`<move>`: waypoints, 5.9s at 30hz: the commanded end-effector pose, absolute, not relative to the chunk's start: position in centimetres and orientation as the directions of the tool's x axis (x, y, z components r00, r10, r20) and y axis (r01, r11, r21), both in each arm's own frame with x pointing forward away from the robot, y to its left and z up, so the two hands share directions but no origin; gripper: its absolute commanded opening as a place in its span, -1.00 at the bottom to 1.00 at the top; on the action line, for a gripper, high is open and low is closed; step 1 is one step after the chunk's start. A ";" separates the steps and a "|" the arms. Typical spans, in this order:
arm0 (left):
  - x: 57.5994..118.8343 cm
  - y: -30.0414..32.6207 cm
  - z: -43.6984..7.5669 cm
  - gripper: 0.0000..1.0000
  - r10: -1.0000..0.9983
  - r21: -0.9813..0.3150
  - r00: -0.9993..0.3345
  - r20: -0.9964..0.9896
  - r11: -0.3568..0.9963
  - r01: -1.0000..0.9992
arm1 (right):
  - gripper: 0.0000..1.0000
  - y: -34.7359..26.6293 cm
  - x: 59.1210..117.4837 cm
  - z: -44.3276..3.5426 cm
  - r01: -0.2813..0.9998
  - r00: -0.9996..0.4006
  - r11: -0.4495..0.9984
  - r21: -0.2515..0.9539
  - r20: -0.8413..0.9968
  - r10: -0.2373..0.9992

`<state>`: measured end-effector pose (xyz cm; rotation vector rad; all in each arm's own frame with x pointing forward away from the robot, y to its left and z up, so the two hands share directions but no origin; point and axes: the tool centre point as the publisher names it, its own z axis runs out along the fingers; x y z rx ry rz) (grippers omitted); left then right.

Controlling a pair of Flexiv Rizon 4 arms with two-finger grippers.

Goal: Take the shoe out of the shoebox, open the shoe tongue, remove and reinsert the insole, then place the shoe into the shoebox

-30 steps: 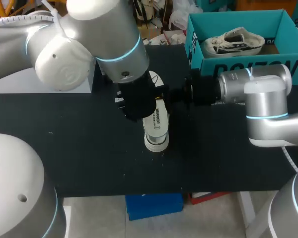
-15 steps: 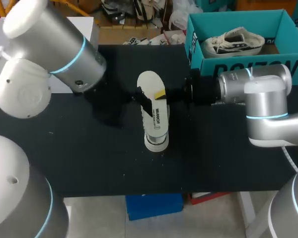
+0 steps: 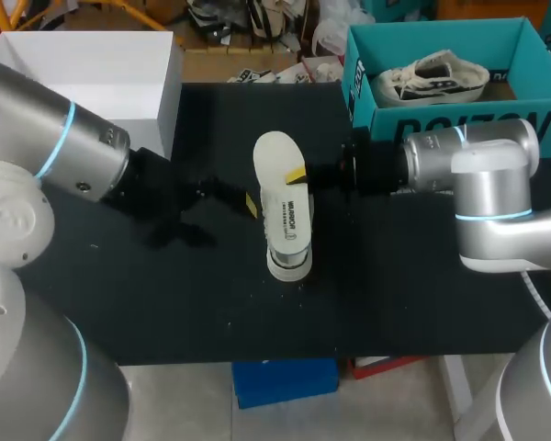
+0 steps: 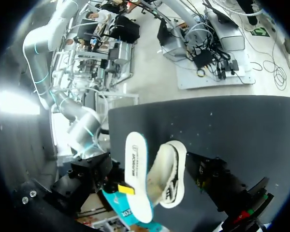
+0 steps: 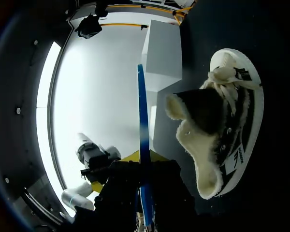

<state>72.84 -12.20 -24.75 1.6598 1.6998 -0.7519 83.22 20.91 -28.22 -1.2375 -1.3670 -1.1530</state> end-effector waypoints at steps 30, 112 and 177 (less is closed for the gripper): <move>80.0 -15.4 -26.7 0.13 -0.067 0.111 0.124 -0.990 0.176 0.978 | -1.00 21.0 83.2 -28.2 0.997 -0.060 0.050 0.054 0.990 0.127; 73.4 -12.6 -28.1 -1.00 0.399 -0.025 -0.043 -0.916 0.050 0.998 | 1.00 11.0 77.9 -24.6 0.946 0.062 -0.318 0.067 0.924 0.378; 70.6 -15.2 -31.6 -1.00 0.703 -0.080 -0.044 -0.710 -0.019 0.997 | 1.00 7.3 71.3 -26.5 0.797 -0.311 0.194 0.572 0.114 0.943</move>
